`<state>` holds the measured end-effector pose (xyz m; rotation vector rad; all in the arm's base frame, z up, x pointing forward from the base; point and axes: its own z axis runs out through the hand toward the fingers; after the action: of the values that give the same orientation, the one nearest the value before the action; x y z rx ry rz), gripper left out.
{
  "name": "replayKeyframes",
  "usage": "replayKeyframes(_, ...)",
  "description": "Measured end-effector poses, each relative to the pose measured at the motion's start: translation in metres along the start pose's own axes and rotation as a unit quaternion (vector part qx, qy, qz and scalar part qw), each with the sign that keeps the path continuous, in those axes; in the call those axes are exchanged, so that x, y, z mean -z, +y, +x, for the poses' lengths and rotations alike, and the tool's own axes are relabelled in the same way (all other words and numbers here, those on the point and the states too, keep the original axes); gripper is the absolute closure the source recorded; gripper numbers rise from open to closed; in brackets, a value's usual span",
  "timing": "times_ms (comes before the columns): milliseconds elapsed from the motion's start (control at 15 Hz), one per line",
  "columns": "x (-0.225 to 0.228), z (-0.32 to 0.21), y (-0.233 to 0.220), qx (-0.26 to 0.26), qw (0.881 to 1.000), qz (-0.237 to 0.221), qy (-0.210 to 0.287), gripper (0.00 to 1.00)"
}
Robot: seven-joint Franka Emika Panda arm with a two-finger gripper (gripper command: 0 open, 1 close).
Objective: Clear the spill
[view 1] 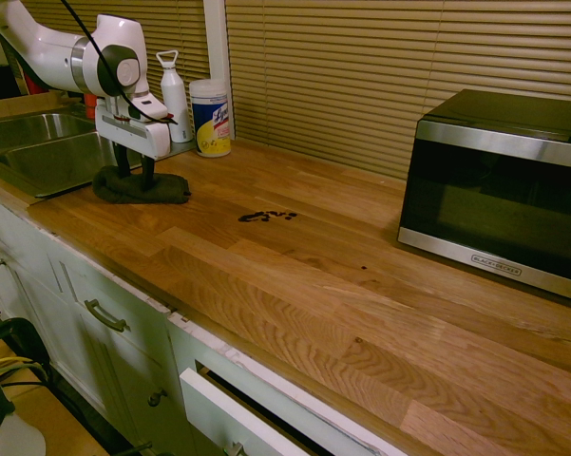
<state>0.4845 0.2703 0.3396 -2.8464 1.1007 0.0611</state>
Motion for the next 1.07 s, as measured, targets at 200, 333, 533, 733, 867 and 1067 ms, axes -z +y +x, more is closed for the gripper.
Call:
replayKeyframes(200, -0.002, 0.003, -0.004, 0.011, 1.0, -0.014, 0.001, 1.0)
replayKeyframes(333, -0.003, 0.007, -0.004, 0.016, 1.0, -0.018, 0.001, 1.0)
replayKeyframes(533, -0.004, 0.014, -0.004, 0.019, 1.0, -0.021, 0.005, 1.0)
replayKeyframes(733, -0.003, 0.018, -0.002, 0.022, 0.999, -0.023, 0.016, 1.0)
replayKeyframes(867, -0.002, 0.033, 0.002, 0.014, 0.999, -0.023, 0.033, 1.0)
replayKeyframes(1067, 0.003, 0.065, 0.017, -0.012, 0.999, -0.015, 0.049, 1.0)
